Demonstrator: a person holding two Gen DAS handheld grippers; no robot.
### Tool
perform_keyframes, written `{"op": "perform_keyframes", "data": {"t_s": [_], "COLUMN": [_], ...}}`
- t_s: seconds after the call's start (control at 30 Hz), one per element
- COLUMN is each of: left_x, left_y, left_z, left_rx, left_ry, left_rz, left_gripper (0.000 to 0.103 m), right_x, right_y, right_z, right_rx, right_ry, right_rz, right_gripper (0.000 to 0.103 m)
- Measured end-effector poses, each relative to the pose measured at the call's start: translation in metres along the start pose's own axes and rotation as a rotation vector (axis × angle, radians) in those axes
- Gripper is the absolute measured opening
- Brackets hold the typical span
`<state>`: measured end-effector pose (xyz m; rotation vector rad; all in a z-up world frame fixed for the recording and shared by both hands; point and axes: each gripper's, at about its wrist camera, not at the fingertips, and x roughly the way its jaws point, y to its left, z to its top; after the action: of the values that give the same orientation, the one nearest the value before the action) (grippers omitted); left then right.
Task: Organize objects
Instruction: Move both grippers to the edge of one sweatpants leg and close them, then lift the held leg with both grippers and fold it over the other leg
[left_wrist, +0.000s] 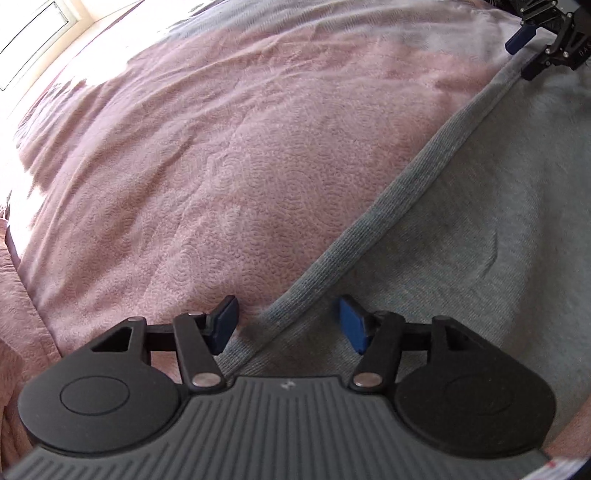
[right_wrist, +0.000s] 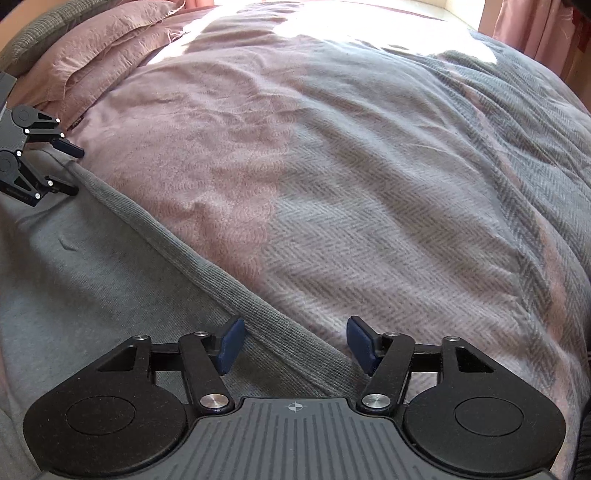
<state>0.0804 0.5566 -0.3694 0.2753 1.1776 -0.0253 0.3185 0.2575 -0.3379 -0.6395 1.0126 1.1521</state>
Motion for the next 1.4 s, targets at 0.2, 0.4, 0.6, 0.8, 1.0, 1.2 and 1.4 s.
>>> {"op": "perform_keyframes", "data": {"t_s": [0.2,0.4,0.6,0.8,1.0,1.2,1.4], "left_x": [-0.024,-0.135,-0.238,-0.248,-0.271,-0.266,-0.237], "left_y": [-0.027,-0.070,-0.176,-0.272,-0.288,-0.274,-0.276], "left_z": [-0.013,-0.057,-0.148,-0.238,-0.269,-0.260,-0.257], "left_rx": [0.061,-0.096,-0.294,-0.506,-0.647,-0.718,-0.800], "left_ry": [-0.040,-0.146,-0.115,0.115,0.126,0.008,-0.101], "left_rz": [0.084,0.181,0.170,0.024,0.068,0.218,0.290], "left_gripper": [0.006,0.005,0.005,0.008,0.013,0.025,0.027], "right_x": [-0.022,-0.115,-0.196,-0.194,-0.192,-0.212,-0.193], "right_y": [0.028,0.107,0.221,0.295,0.281,0.177,0.117], "right_z": [-0.006,-0.047,-0.149,-0.257,-0.304,-0.338,-0.383], "right_rx": [-0.078,-0.217,-0.301,-0.186,0.110,0.840,1.086], "right_ry": [-0.034,-0.194,-0.200,0.078,0.144,-0.164,-0.391], "right_rz": [-0.088,-0.228,-0.291,-0.218,-0.240,-0.131,-0.039], "right_gripper": [0.000,0.000,0.000,0.000,0.000,0.020,0.028]}}
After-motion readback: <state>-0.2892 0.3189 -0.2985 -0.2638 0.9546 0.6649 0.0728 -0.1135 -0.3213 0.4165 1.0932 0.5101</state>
